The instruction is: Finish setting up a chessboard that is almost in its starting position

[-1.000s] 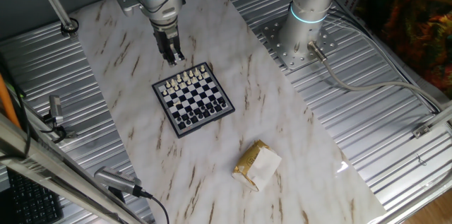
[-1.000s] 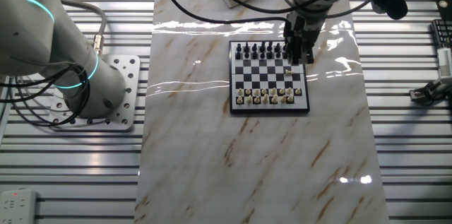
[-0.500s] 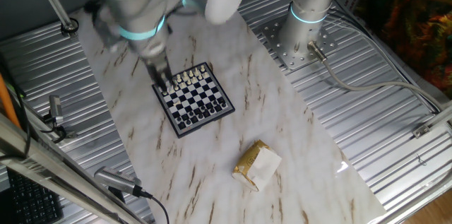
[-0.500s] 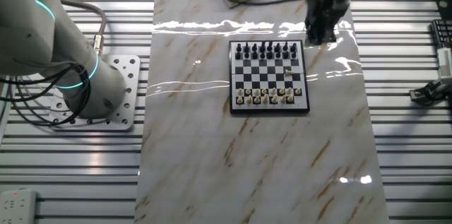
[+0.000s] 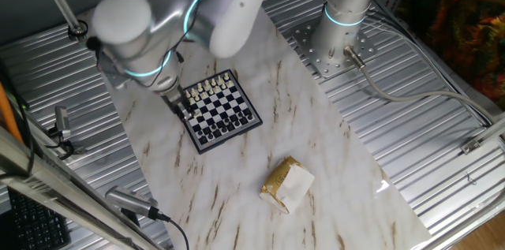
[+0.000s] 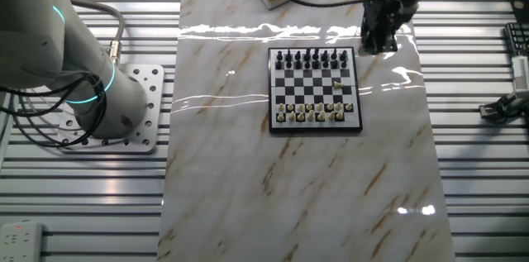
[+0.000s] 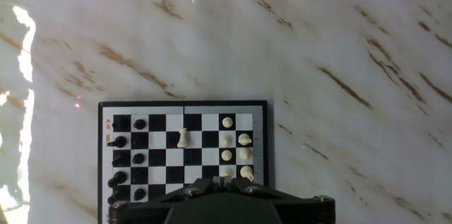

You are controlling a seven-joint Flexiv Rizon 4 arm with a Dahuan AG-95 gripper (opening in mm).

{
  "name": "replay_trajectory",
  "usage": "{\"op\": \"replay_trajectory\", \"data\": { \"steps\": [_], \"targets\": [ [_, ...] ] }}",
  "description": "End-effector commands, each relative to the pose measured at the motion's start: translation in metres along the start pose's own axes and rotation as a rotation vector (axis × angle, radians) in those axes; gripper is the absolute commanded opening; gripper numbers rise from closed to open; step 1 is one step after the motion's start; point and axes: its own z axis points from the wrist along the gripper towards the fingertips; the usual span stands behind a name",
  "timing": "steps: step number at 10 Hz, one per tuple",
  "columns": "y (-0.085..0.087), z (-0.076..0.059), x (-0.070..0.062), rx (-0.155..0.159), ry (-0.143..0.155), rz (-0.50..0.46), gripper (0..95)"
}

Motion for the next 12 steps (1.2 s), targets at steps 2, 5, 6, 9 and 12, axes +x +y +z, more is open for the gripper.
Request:
{"op": "replay_trajectory", "data": {
  "steps": [2, 5, 6, 9, 12],
  "targets": [
    [-0.010, 0.027, 0.019, 0.007, -0.009, -0.006, 0.0],
    [-0.011, 0.038, 0.017, 0.014, 0.025, -0.004, 0.0],
    [-0.012, 0.044, 0.015, 0.017, 0.032, -0.003, 0.0],
    [-0.013, 0.057, 0.012, 0.017, 0.044, 0.004, 0.0],
    [-0.014, 0.059, 0.011, 0.021, 0.085, 0.031, 0.0]
  ]
}}
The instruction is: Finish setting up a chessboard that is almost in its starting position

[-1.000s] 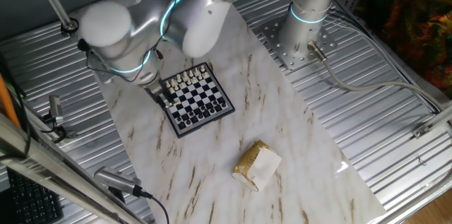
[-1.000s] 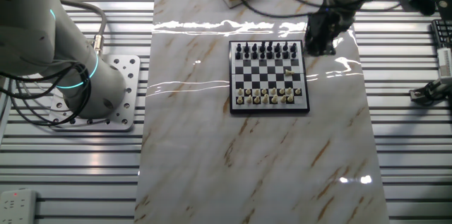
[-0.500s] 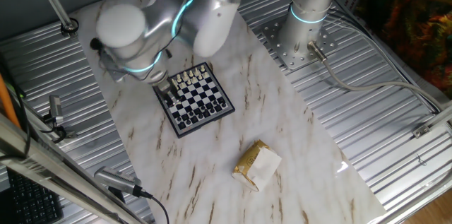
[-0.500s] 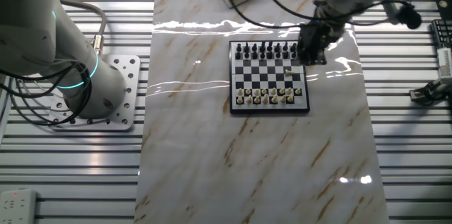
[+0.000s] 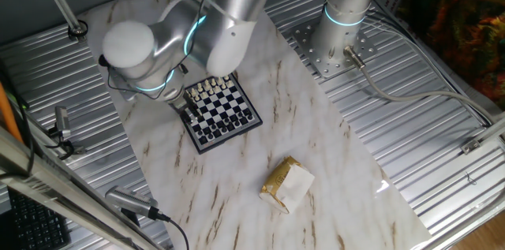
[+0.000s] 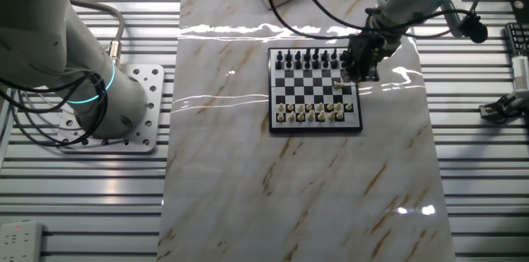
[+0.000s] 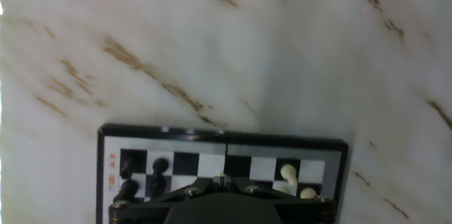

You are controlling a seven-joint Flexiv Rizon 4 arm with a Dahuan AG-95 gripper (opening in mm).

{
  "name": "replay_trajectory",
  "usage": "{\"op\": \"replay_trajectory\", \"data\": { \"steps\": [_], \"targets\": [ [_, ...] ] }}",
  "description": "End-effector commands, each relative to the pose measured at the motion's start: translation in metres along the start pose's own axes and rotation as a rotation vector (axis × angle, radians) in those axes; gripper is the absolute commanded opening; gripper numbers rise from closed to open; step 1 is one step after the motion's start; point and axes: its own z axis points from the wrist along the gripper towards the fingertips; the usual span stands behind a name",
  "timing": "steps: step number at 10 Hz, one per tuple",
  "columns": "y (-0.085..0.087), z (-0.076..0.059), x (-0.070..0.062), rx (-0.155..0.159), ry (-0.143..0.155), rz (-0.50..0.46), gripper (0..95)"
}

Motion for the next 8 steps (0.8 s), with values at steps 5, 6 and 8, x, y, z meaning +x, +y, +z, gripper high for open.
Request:
{"op": "replay_trajectory", "data": {
  "steps": [5, 6, 8],
  "targets": [
    [-0.012, -0.002, -0.009, -0.021, 0.059, 0.064, 0.0],
    [-0.012, -0.003, -0.010, -0.039, 0.071, 0.083, 0.0],
    [-0.012, -0.003, -0.010, -0.064, 0.084, 0.103, 0.0]
  ]
}}
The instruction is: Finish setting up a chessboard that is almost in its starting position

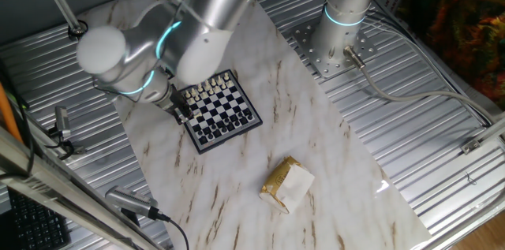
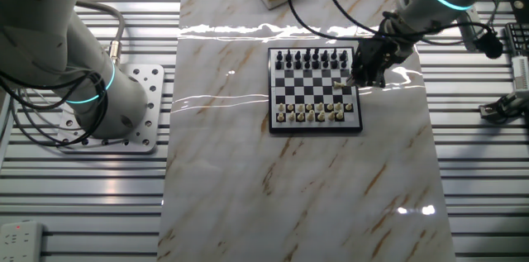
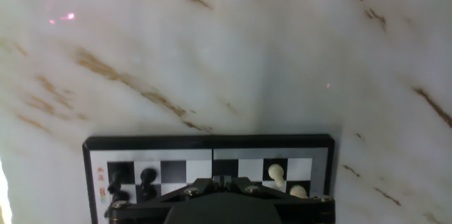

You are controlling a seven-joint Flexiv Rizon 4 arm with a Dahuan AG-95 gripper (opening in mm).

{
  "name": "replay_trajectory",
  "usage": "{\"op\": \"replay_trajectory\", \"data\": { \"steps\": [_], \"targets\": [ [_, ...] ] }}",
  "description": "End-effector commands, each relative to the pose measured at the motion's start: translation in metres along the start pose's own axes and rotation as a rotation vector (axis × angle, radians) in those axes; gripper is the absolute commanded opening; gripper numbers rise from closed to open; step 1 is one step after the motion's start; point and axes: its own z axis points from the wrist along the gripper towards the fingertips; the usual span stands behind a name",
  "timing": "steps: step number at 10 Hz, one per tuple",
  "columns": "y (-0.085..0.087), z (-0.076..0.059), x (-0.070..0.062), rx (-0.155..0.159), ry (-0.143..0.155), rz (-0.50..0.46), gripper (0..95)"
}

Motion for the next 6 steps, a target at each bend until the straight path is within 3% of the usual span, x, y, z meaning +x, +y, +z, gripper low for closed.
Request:
{"op": "replay_trajectory", "data": {
  "steps": [1, 6],
  "targets": [
    [-0.0003, -0.0009, 0.0021, -0.019, 0.007, 0.016, 0.0],
    [0.0025, -0.0003, 0.0066, -0.030, 0.008, 0.024, 0.0]
  ]
}}
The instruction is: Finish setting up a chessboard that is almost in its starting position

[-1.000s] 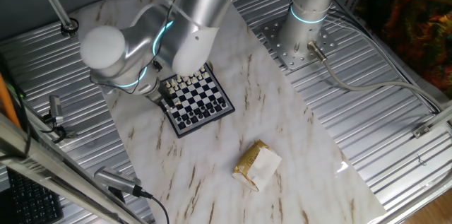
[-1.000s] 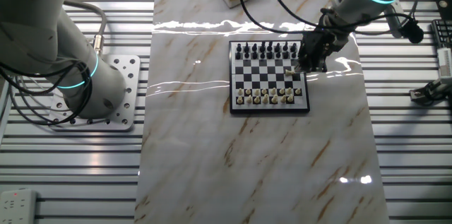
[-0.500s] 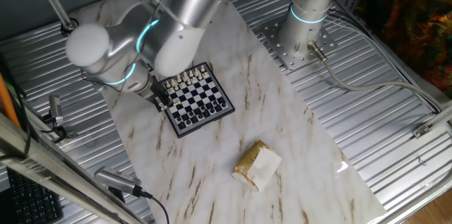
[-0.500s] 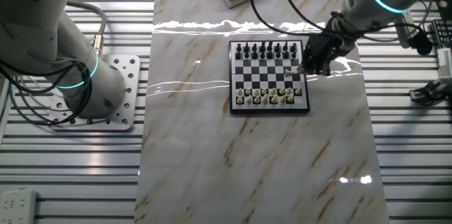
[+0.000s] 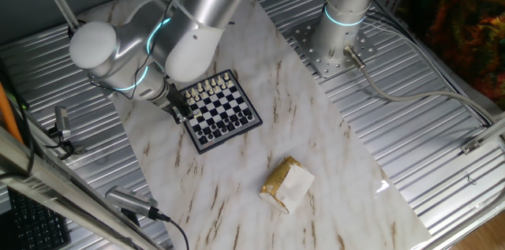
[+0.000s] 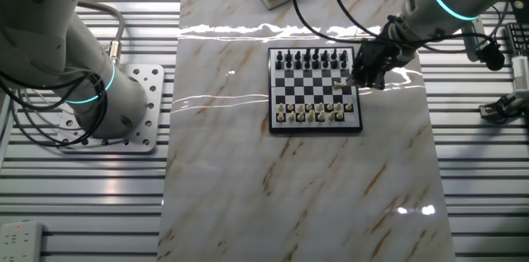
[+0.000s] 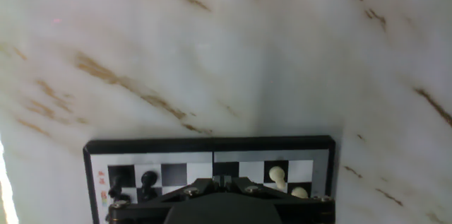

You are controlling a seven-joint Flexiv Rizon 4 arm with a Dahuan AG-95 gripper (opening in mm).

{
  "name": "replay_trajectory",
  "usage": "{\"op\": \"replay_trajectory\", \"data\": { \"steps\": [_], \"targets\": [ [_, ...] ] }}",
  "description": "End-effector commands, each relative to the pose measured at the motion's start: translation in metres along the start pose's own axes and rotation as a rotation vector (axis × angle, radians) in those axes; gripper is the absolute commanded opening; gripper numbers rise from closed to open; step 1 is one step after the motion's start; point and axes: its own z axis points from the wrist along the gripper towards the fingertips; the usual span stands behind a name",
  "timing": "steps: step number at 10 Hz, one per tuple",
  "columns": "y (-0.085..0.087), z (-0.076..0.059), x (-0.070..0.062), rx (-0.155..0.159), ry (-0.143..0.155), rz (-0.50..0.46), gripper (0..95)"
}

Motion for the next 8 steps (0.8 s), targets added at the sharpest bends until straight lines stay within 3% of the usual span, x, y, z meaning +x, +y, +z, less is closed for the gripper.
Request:
{"op": "replay_trajectory", "data": {
  "steps": [1, 8],
  "targets": [
    [0.0002, -0.0007, 0.0016, -0.004, 0.000, 0.000, 0.0],
    [0.0030, 0.0074, 0.0093, -0.006, 0.010, 0.009, 0.0]
  ]
}}
